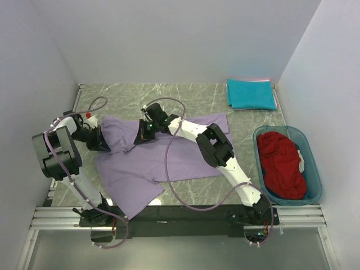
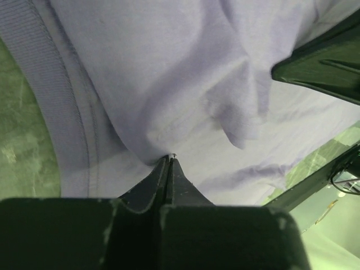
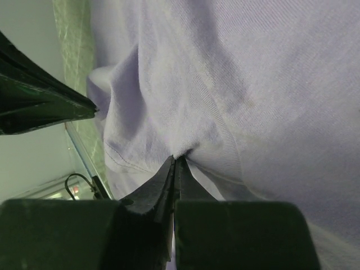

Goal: Fold and stack the t-shirts
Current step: Fold the tshirt

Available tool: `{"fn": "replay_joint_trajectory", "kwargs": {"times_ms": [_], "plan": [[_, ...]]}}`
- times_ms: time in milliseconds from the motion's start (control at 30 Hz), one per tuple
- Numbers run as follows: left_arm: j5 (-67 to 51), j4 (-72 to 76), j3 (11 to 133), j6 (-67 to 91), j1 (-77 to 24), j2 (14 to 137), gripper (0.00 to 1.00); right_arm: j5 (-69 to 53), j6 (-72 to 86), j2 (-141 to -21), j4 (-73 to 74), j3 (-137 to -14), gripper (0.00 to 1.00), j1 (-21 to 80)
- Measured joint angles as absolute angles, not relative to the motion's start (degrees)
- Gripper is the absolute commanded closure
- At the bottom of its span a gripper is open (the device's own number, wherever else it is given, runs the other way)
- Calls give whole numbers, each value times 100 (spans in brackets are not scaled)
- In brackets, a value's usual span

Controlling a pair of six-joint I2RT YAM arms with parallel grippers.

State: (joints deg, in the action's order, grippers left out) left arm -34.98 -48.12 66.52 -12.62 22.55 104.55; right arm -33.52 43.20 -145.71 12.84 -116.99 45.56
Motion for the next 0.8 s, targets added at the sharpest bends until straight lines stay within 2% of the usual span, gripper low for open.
{"fn": "replay_joint_trajectory", "kwargs": {"times_ms": [433, 467, 533, 567, 667, 800], "plan": [[-3511, -5328, 6910, -1278, 2270, 9760, 99, -3194, 3854, -13931, 1378, -11662, 100, 4556], [-3496, -5345, 6912, -1278, 2270, 9738, 96, -3188, 3824, -13889, 1378, -11662, 100, 4556], [-3417, -5341, 6912, -1282, 2274, 9721, 82, -3190, 3782, -13865, 1393, -11664, 100, 4556], [-3369, -5323, 6910, -1278, 2274, 9721, 66, -3188, 3776, -13865, 1417, -11664, 100, 4556], [-3173, -5196, 6820, -1225, 2281, 9725, 50, -3190, 3778, -13889, 1577, -11666, 100, 4556], [-3006, -4974, 6678, -1133, 2283, 9889, 46, -3179, 3756, -13924, 1745, -11668, 100, 4556]]}}
